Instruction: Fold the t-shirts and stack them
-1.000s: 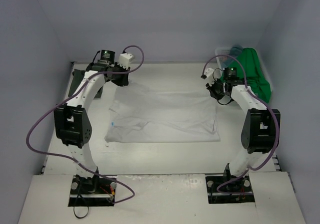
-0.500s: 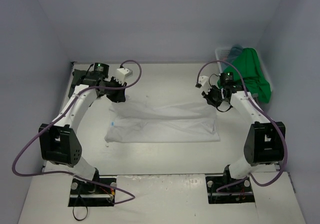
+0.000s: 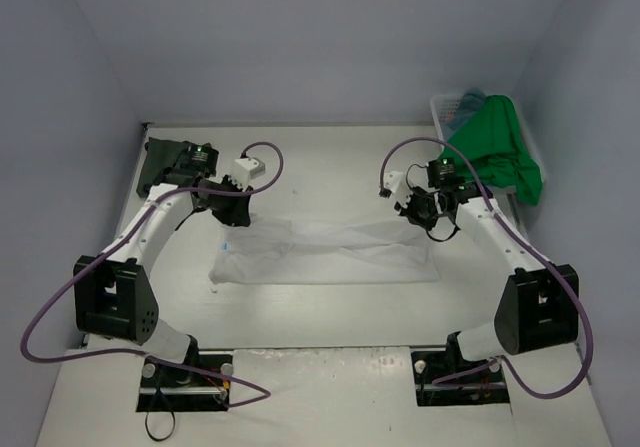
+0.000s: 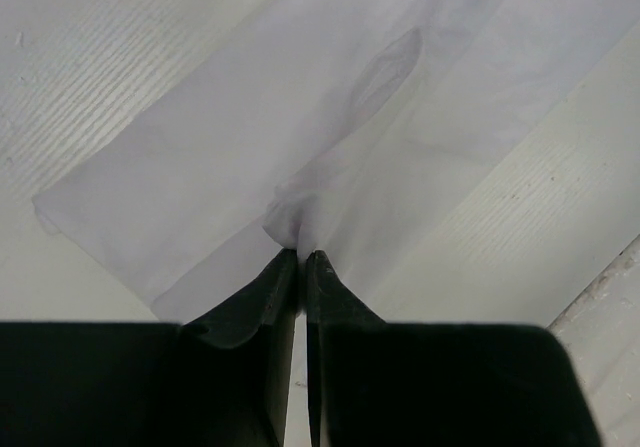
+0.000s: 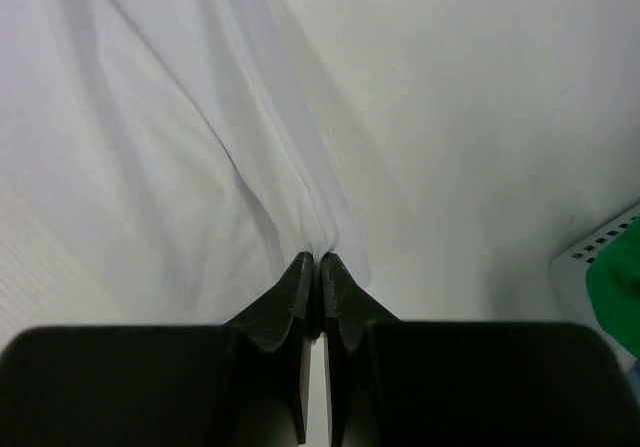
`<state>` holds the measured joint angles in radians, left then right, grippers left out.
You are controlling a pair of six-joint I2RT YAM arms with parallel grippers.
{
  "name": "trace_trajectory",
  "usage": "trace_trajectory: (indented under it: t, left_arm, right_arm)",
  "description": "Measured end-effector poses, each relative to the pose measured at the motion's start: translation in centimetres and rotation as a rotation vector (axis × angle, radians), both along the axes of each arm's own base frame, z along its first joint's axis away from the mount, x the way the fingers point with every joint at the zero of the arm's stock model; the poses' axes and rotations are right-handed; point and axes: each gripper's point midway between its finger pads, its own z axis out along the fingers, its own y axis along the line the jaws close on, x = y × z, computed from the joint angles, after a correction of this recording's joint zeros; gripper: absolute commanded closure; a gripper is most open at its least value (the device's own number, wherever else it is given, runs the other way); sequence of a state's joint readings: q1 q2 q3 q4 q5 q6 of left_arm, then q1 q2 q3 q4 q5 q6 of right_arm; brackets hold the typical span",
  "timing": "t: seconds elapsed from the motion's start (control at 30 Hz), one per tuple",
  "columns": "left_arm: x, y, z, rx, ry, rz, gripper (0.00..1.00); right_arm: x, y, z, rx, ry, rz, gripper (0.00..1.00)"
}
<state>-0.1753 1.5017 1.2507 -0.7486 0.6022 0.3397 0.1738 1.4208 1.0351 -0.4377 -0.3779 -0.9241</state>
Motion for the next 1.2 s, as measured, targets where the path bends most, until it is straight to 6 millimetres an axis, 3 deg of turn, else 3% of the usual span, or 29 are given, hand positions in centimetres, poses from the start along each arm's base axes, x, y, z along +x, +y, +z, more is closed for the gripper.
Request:
trace_trajectory:
  t: [0.2, 0.33, 0.5, 0.63, 0.83, 1.1, 1.2]
  left_arm:
    - [1.5, 0.6, -0.5, 0.04, -0.036, 0.025, 0.96]
    - [4.3, 1.0, -0.1, 0.072, -0.103, 0.061, 0.97]
    - [8.3, 1.1, 1.2, 0.085, -0.21, 0.109, 1.0]
    - [11.0, 1.0, 1.4, 0.086, -0.268, 0.134, 1.0]
    - [12.2, 0.7, 0.3, 0.072, -0.307, 0.135, 1.0]
    - [10.2, 1.1, -5.2, 0.096, -0.28, 0.109, 1.0]
    - [10.0, 1.5, -6.2, 0.112, -0.306, 0.114, 1.0]
  right_arm:
    - [0.8, -0.8, -1.2, -0.023, 0.014, -0.051, 1.0]
    - [3.5, -1.2, -1.1, -0.021, -0.034, -0.141, 1.0]
    - [7.9, -1.4, 1.0, 0.023, -0.154, -0.242, 1.0]
    - [9.5, -1.2, 1.9, 0.051, -0.206, -0.269, 1.0]
    - [9.7, -1.2, 1.8, 0.05, -0.211, -0.267, 1.0]
    - [6.8, -1.8, -1.8, -0.001, -0.139, -0.228, 1.0]
    - [6.1, -1.9, -2.4, -0.009, -0.125, -0.223, 1.0]
